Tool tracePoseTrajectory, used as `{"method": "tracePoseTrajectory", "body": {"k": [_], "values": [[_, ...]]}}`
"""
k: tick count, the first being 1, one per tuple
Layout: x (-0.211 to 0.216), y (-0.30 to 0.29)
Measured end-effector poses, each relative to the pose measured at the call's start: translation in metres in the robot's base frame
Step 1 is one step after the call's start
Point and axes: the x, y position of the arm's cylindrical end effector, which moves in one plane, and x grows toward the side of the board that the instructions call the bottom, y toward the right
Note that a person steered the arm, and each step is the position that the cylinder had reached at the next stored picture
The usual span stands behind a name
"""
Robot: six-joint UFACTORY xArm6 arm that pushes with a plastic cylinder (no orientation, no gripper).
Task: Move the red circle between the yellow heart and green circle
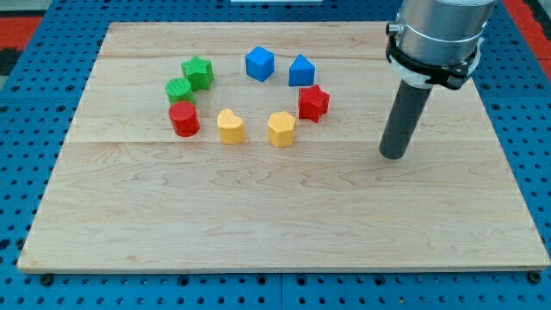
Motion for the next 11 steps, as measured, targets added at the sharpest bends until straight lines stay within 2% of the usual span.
{"method": "tracePoseTrajectory", "body": {"k": [2,3,4,5,6,7,8,11], "values": [[-0.003,-0.093],[0.018,-0.138],[0.019,-0.204],[-0.018,-0.247],[-0.033,-0.261],[-0.024,-0.284],[-0.04,-0.328],[-0.059,-0.296]]}}
